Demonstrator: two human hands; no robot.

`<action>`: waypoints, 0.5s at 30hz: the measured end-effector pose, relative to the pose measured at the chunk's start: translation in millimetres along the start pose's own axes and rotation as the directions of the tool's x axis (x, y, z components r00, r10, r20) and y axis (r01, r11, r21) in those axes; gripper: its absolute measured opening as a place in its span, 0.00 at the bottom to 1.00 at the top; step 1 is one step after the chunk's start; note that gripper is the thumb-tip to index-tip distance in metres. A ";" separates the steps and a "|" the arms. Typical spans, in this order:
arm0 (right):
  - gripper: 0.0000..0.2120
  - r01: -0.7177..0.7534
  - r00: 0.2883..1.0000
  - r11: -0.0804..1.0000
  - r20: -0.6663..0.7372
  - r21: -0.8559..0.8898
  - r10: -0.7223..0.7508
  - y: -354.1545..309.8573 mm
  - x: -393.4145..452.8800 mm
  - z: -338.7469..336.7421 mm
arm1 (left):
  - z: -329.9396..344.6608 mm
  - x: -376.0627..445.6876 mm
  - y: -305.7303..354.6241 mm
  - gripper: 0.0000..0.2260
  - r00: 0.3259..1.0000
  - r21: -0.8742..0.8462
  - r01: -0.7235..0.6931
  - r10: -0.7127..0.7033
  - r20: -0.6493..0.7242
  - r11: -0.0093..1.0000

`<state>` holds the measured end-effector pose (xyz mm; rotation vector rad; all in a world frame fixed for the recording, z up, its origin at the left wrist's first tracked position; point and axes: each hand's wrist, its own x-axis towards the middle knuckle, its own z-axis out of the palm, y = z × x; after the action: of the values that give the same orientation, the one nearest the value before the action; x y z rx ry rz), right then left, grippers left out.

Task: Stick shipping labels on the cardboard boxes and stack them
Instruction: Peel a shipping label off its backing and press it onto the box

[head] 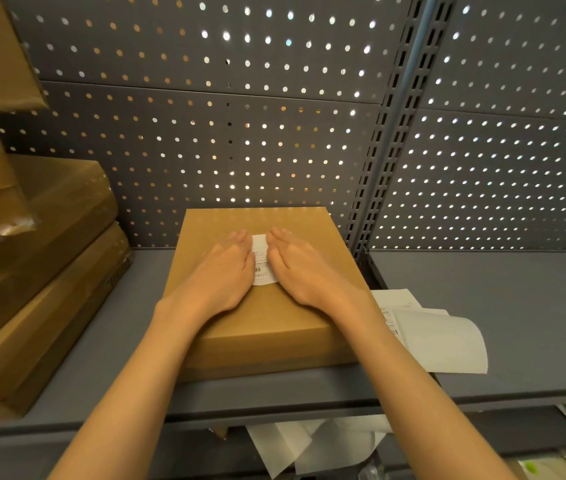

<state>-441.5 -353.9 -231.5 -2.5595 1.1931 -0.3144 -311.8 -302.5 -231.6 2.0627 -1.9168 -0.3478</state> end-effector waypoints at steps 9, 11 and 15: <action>0.21 -0.099 0.995 0.993 -0.035 -0.062 0.097 14.6 -9.5 -9.3 | -9.3 -11.3 -10.3 0.22 0.997 0.066 0.076 -0.077 0.021 0.995; 0.21 -0.103 0.994 0.994 -0.032 -0.040 0.102 13.8 -9.4 -10.8 | -10.7 -14.8 -9.9 0.22 0.996 0.074 0.085 -0.085 0.007 0.994; 0.21 -0.040 0.998 0.999 -0.056 -0.012 0.039 4.5 -16.4 -14.4 | -10.3 -20.8 -0.2 0.19 0.995 0.052 0.071 -0.067 -0.079 0.996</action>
<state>-459.7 -346.5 -220.8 -2.5502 1.2672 -0.3725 -309.4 -281.2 -222.7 2.1491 -1.8331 -0.2297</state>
